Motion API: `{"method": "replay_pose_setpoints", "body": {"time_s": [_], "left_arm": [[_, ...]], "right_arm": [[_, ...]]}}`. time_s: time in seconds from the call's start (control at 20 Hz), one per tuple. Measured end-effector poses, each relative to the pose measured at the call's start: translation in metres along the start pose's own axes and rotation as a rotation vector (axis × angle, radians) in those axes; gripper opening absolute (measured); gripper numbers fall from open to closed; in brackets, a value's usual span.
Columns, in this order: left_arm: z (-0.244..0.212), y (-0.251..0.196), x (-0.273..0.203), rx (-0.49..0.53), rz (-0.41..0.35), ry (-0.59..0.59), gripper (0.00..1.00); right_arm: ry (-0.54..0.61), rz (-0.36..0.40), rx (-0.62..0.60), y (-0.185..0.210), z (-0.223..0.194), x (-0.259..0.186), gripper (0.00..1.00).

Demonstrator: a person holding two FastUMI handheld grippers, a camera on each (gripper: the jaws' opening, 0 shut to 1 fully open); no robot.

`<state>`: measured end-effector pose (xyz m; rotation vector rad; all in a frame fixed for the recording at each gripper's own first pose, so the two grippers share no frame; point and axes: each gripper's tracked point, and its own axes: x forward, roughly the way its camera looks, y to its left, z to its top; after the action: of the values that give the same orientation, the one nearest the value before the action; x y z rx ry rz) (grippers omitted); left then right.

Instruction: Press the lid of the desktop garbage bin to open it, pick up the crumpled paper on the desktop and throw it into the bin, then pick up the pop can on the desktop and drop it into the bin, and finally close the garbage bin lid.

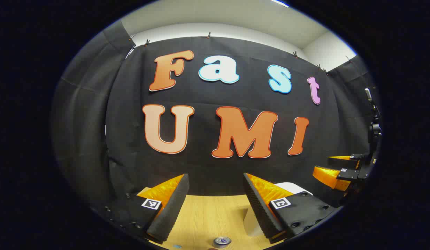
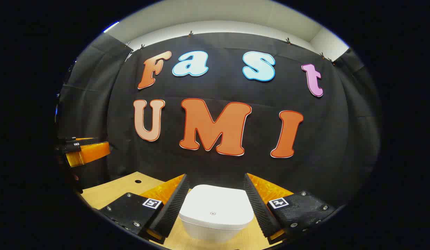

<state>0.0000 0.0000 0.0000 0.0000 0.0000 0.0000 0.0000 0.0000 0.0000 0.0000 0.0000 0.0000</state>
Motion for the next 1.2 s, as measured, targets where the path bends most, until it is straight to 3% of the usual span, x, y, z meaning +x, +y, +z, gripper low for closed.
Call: {"method": "replay_pose_setpoints", "body": {"time_s": [0.3, 0.4, 0.8, 0.9, 0.95, 1.0, 1.2], "left_arm": [[-0.009, 0.006, -0.002, 0.083, 0.014, 0.038, 0.96], [-0.003, 0.005, -0.009, 0.095, 0.016, 0.028, 1.0], [0.01, -0.002, -0.038, 0.135, 0.009, -0.016, 0.98], [0.006, 0.0, -0.043, 0.146, 0.014, -0.011, 0.97], [0.004, 0.002, -0.045, 0.15, 0.021, -0.008, 0.96], [0.001, 0.004, -0.046, 0.154, 0.026, 0.0, 1.0], [-0.003, 0.011, -0.056, 0.163, 0.061, 0.008, 0.99]], "right_arm": [[0.041, 0.026, -0.01, 0.003, -0.012, -0.011, 0.96], [0.019, 0.005, -0.018, -0.005, -0.003, -0.015, 0.96], [-0.02, -0.062, 0.008, -0.033, 0.01, -0.019, 0.95], [-0.009, -0.037, -0.001, -0.033, 0.004, -0.019, 0.88], [0.004, -0.035, 0.0, -0.036, 0.001, -0.017, 0.72], [0.012, -0.034, 0.004, -0.04, -0.002, -0.016, 0.62], [0.057, -0.013, 0.034, -0.043, -0.012, -0.004, 0.31]]}}
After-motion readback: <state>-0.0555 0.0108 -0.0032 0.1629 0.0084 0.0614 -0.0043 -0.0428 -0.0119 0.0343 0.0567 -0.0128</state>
